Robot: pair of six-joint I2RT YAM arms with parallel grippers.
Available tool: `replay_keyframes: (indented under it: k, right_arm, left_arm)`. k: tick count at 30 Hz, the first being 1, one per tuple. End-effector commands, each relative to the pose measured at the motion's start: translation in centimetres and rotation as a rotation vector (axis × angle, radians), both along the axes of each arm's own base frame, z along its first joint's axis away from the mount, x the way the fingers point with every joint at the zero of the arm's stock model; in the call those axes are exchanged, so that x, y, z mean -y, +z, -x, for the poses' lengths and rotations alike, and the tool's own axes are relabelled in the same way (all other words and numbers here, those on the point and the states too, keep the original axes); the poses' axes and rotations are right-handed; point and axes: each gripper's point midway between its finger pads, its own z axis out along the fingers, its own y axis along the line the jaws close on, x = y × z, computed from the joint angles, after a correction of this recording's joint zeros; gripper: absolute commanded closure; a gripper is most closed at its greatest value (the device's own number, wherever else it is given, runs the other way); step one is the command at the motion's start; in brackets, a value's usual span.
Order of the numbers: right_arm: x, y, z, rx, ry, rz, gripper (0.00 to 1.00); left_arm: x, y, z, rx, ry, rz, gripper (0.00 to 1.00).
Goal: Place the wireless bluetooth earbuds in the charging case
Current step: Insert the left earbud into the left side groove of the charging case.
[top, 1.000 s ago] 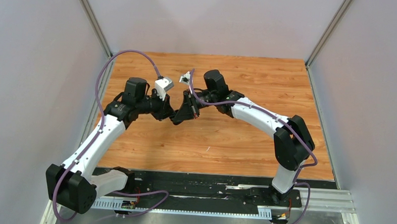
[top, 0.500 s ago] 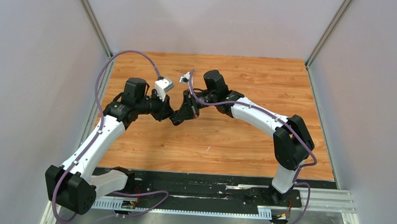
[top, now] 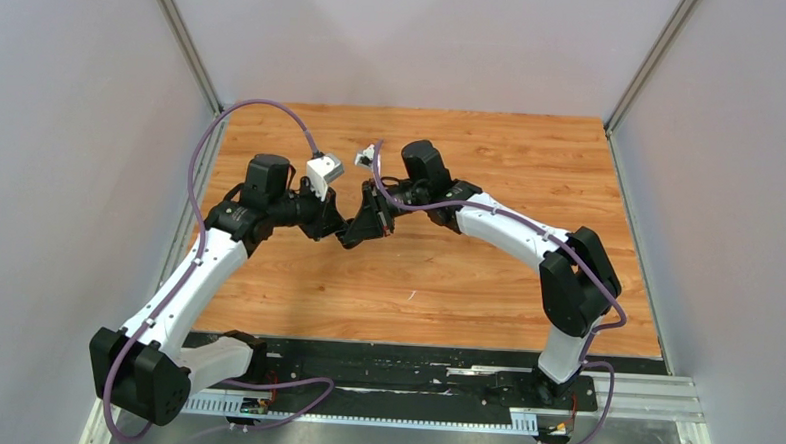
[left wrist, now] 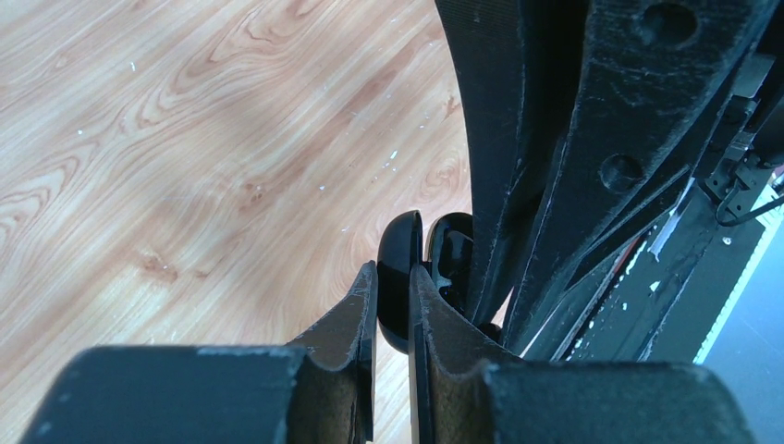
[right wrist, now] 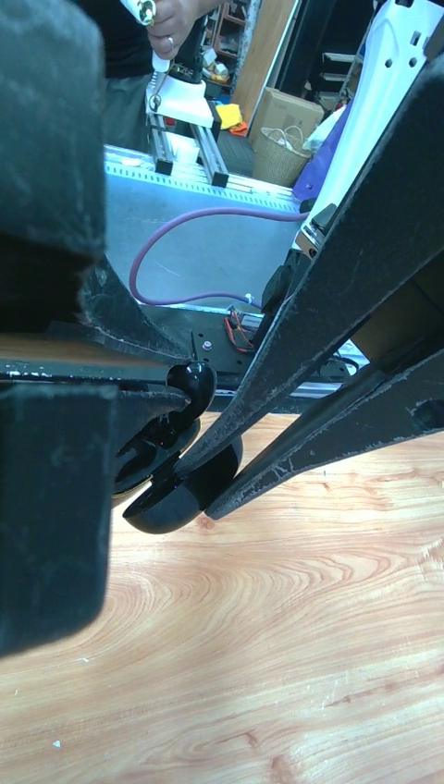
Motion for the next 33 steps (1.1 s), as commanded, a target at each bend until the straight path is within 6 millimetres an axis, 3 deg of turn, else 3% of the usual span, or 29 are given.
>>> replay_keyframes:
  k: [1, 19, 33]
  right_arm:
    - [0.0, 0.0, -0.1, 0.014, -0.020, 0.023, 0.94]
    - [0.5, 0.0, -3.1, 0.041, -0.226, 0.148, 0.77]
    - [0.5, 0.0, -2.6, 0.003, -0.214, 0.178, 0.70]
  left_arm:
    - [0.4, 3.1, -0.2, 0.107, -0.036, 0.035, 1.00]
    - [0.4, 2.8, 0.3, 0.103, -0.041, 0.037, 1.00]
    - [0.5, 2.8, 0.1, 0.100, -0.034, 0.045, 1.00]
